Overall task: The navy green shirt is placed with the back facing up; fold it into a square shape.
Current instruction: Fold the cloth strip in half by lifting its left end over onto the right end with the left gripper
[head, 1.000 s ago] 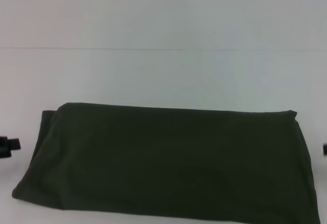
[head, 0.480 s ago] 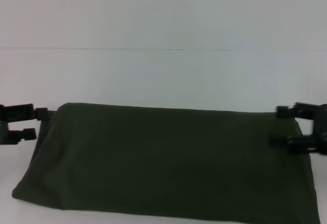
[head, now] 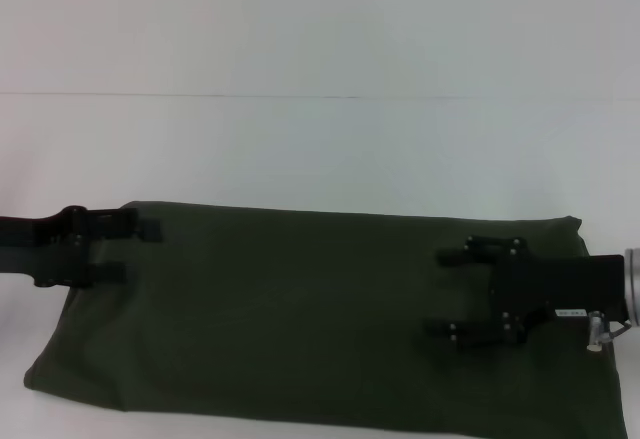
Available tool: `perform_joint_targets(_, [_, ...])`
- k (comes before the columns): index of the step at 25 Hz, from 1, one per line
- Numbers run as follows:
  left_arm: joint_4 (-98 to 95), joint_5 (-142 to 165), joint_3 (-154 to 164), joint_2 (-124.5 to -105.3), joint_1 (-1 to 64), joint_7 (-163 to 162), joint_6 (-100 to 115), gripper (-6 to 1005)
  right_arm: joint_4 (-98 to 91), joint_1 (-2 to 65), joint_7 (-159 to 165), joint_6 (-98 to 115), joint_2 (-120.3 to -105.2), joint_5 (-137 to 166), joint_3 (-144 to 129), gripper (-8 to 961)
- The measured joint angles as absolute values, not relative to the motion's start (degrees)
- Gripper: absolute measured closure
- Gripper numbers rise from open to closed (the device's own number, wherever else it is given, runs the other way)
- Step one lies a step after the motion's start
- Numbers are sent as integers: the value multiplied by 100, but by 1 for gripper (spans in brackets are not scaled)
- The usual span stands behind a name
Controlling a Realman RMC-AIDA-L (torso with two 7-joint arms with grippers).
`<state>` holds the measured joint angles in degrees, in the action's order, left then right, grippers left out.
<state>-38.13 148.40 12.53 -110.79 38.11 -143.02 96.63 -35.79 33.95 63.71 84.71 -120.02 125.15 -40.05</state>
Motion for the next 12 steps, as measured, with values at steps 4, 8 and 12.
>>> perform_joint_targets(4, [-3660, 14847, 1436, -11098, 3868, -14309, 9301, 52, -3411, 3428, 5987, 8490, -12013, 12295, -4075, 37])
perform_joint_targets(8, [-3630, 14857, 1668, -11123, 3866, -14309, 9042, 52, -3295, 3461, 5877, 8463, -12018, 12163, -4205, 37])
perform_joint_targets(12, [-3631, 15140, 1826, -11144, 3836, -14388, 8681, 52, -3263, 3470, 5869, 8442, -12020, 12139, -4226, 38])
